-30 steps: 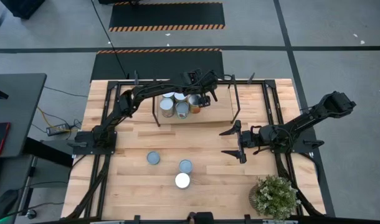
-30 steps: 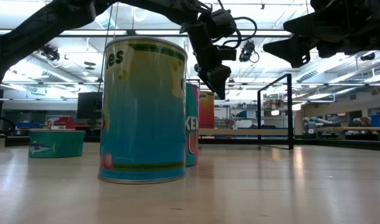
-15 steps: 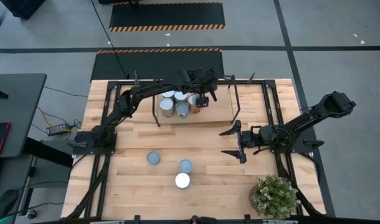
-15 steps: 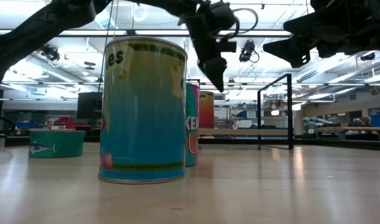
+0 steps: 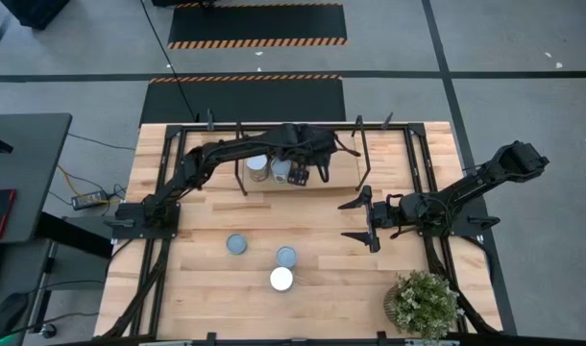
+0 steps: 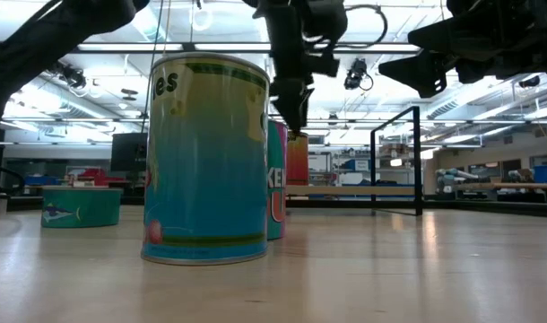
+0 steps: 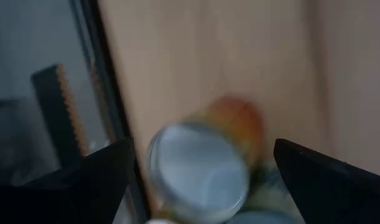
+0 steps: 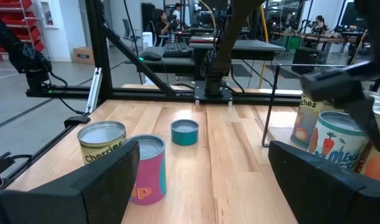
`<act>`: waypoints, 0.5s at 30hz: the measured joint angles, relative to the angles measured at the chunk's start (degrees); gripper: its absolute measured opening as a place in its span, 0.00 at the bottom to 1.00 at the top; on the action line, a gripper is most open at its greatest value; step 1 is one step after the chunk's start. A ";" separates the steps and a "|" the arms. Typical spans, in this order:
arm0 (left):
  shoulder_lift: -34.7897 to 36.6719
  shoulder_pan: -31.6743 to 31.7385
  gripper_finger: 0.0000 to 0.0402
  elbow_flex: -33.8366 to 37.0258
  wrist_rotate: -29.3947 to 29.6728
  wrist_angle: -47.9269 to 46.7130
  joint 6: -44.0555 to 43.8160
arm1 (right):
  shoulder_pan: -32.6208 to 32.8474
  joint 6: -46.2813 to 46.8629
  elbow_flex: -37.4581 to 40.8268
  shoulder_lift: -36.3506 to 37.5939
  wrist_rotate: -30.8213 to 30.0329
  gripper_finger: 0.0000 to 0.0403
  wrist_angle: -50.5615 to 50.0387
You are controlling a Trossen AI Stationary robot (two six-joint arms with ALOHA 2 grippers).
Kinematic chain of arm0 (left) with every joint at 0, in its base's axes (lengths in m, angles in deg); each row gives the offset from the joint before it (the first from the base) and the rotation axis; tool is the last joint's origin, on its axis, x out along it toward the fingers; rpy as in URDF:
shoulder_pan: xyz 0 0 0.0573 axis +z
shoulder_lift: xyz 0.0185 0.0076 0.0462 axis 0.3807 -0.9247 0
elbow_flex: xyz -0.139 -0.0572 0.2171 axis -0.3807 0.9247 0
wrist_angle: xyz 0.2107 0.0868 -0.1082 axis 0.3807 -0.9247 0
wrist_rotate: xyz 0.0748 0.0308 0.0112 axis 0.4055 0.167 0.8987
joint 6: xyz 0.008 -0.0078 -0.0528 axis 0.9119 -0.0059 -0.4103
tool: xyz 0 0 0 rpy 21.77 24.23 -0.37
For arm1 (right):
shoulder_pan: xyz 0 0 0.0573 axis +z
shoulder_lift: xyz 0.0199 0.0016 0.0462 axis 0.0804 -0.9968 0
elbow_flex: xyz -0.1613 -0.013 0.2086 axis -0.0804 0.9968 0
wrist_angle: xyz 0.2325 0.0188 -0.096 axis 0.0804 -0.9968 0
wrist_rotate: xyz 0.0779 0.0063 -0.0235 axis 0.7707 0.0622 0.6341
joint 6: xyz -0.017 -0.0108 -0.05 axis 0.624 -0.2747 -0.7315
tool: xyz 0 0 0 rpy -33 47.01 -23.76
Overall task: Pick and place cans onto a shelf
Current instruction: Put the canned pineapple on the shelf
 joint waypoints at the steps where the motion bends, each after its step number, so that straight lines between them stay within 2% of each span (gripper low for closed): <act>1: -0.08 0.01 0.97 0.03 1.72 -0.29 -0.03 | 0.02 0.00 -0.02 0.00 0.00 0.90 0.02; 6: -0.71 0.11 0.97 -0.06 6.31 0.48 0.49 | 0.00 0.00 0.00 0.00 0.00 0.90 0.00; 15: -1.08 0.72 0.97 -0.06 6.22 1.69 -3.36 | 0.01 0.02 0.00 0.00 0.05 0.90 0.02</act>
